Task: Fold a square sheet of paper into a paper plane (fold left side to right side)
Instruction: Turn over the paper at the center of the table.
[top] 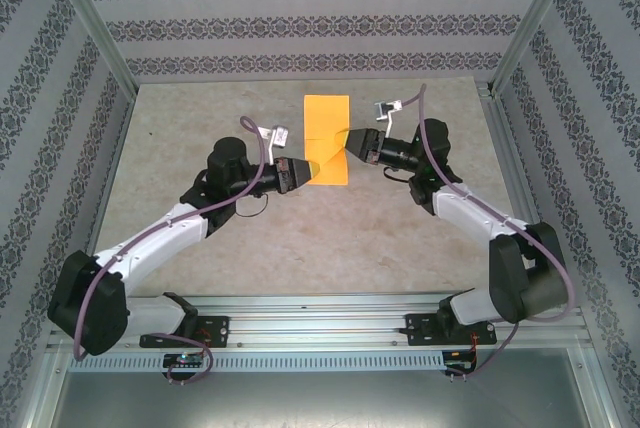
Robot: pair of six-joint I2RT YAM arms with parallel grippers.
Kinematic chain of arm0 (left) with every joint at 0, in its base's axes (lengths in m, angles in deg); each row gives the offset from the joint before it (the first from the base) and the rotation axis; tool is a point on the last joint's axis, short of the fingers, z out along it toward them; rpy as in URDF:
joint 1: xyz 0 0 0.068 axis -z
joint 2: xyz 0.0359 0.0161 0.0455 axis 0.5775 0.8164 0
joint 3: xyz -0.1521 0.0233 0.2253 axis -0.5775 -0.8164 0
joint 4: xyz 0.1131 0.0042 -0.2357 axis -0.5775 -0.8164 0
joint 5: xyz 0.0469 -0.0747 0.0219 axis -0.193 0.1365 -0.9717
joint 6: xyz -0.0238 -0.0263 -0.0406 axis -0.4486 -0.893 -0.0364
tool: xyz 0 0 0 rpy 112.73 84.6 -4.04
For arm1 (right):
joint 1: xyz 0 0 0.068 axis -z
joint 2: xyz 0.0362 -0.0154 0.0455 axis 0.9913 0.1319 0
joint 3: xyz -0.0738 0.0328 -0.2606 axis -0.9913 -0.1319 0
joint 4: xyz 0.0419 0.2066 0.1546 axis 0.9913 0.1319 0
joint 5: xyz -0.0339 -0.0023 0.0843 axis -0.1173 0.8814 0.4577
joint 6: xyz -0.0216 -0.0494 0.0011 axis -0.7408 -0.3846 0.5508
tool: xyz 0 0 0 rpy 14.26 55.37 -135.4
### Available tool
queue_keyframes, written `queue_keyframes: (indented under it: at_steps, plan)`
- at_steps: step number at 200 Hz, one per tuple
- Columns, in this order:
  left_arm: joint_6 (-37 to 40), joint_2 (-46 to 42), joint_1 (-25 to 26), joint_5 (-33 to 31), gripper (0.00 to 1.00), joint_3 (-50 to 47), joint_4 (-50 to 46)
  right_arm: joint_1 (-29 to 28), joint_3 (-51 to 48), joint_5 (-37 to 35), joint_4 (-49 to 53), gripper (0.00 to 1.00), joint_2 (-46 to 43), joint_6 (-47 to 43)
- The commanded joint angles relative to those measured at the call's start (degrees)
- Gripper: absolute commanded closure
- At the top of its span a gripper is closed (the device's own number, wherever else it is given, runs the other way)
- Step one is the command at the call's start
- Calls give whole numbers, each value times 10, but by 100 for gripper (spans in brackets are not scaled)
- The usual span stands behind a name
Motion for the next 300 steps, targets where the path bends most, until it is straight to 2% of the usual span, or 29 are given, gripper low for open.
queue_keyframes:
  at_steps: [1,15,29,39,54,78,114,142,183,197,212,221,238,265,300]
  plan:
    - [174,-14,59,-189,100,78,-273,28,7,-98,227,69,-77,-158]
    - [202,11,97,-319,100,122,-376,29,36,-233,414,62,-118,-273]
    - [201,60,134,-442,100,175,-478,31,57,-370,557,56,-138,-340]
    - [184,105,157,-524,100,219,-557,37,64,-444,619,55,-148,-364]
    - [145,180,191,-631,100,288,-666,48,56,-514,667,53,-166,-378]
    - [88,275,225,-716,100,371,-777,82,11,-542,667,51,-208,-363]
    - [46,378,244,-766,100,462,-882,122,-39,-503,649,51,-242,-347]
    - [44,467,244,-761,95,516,-926,133,-58,-483,650,51,-250,-340]
    - [85,602,244,-689,86,658,-942,152,-77,-457,657,51,-253,-334]
    - [105,626,243,-657,77,708,-941,160,-81,-443,660,51,-250,-332]
    - [131,632,240,-602,58,737,-919,163,-88,-428,657,50,-249,-328]
    - [144,623,235,-555,52,738,-892,164,-92,-419,653,49,-250,-324]
    - [163,586,222,-470,47,720,-832,163,-97,-392,640,49,-250,-317]
    - [172,485,186,-389,42,637,-728,152,-100,-319,592,54,-231,-291]
    - [159,337,92,-289,38,449,-568,43,-96,-310,471,56,-157,-221]
